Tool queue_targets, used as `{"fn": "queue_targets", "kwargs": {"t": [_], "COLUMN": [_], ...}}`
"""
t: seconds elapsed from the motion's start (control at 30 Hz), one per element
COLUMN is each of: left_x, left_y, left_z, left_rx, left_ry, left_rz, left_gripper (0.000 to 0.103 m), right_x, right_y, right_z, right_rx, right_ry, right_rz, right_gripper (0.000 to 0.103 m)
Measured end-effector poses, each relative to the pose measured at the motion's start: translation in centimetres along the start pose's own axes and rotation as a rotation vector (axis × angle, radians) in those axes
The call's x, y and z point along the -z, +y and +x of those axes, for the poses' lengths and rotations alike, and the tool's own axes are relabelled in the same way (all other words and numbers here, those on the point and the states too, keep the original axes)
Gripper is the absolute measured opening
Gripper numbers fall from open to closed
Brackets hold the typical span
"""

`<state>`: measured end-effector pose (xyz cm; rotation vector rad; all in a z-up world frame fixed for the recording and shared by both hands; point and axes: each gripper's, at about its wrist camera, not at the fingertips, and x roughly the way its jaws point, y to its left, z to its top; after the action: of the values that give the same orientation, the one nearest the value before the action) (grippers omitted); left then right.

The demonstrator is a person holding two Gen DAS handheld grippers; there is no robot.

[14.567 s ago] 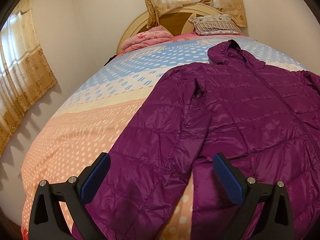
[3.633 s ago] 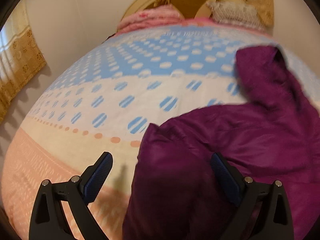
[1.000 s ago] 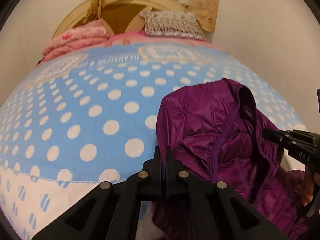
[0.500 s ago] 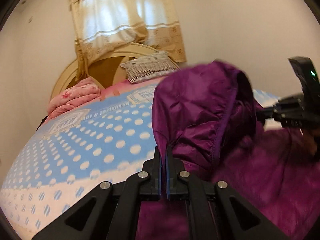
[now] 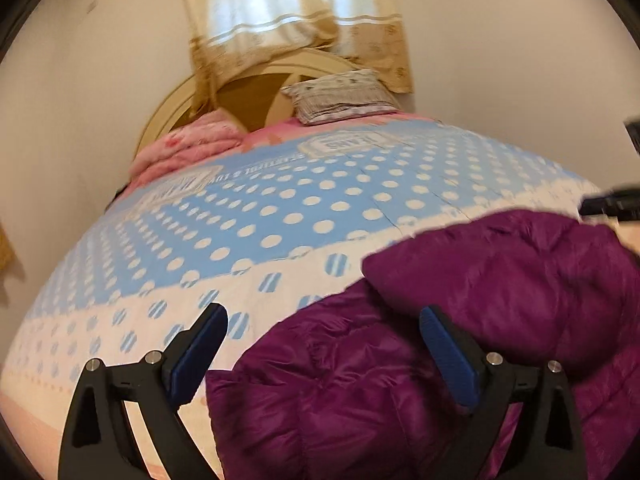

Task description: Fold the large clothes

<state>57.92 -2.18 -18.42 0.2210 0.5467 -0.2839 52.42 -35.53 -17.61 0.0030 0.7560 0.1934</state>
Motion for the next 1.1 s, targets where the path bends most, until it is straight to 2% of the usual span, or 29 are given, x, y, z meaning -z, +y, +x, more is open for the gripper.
{"fn": "queue_targets", "kwargs": {"t": [0.07, 0.13, 0.17, 0.23, 0.33, 0.4, 0.5, 0.6, 0.73, 0.8, 0.9, 1.1], "left_x": [-0.7, -1.6, -2.3, -3.4, -5.2, -5.4, -3.9, -1.6, 1.0, 1.6, 1.9, 2.0], "left_y": [0.9, 1.2, 1.4, 0.5, -2.3, -4.3, -6.8, -8.7, -8.4, -7.8, -8.1, -9.1], "left_z": [0.0, -0.2, -0.8, -1.2, -0.3, 0.6, 1.1, 1.7, 4.1, 5.3, 6.0, 5.9], "left_rx": [-0.050, -0.149, -0.137, -0.102, -0.097, -0.082, -0.052, -0.071, -0.055, -0.023, -0.022, -0.061], "left_ry": [0.011, 0.004, -0.030, -0.059, -0.004, 0.035, 0.071, 0.118, 0.231, 0.289, 0.307, 0.314], "left_rz": [-0.075, -0.130, -0.185, -0.218, -0.210, -0.212, -0.188, -0.125, -0.163, -0.195, -0.197, -0.154], "left_gripper": [0.097, 0.097, 0.097, 0.097, 0.097, 0.097, 0.097, 0.097, 0.097, 0.097, 0.097, 0.098], "right_x": [-0.2, -0.7, -0.8, -1.4, -2.1, -2.1, -1.2, 0.8, 3.2, 3.6, 3.7, 3.7], "right_y": [0.8, 2.1, 2.6, 4.0, 4.9, 5.4, 7.0, 8.1, 8.1, 7.9, 7.6, 7.2], "right_z": [-0.7, -1.4, -1.6, -1.5, -0.7, 0.1, 1.1, 2.2, 3.2, 3.2, 3.3, 4.4], "right_rx": [-0.002, -0.017, -0.025, -0.042, -0.015, -0.029, -0.028, -0.001, 0.027, 0.022, 0.024, 0.016], "right_ry": [-0.008, -0.021, -0.022, -0.018, -0.007, 0.011, 0.037, 0.056, 0.056, 0.042, 0.032, 0.068], "right_rz": [0.006, 0.024, 0.030, 0.047, 0.116, 0.192, 0.164, 0.104, 0.067, 0.077, 0.089, 0.120], "right_gripper": [0.040, 0.040, 0.040, 0.040, 0.040, 0.040, 0.040, 0.040, 0.040, 0.040, 0.040, 0.040]}}
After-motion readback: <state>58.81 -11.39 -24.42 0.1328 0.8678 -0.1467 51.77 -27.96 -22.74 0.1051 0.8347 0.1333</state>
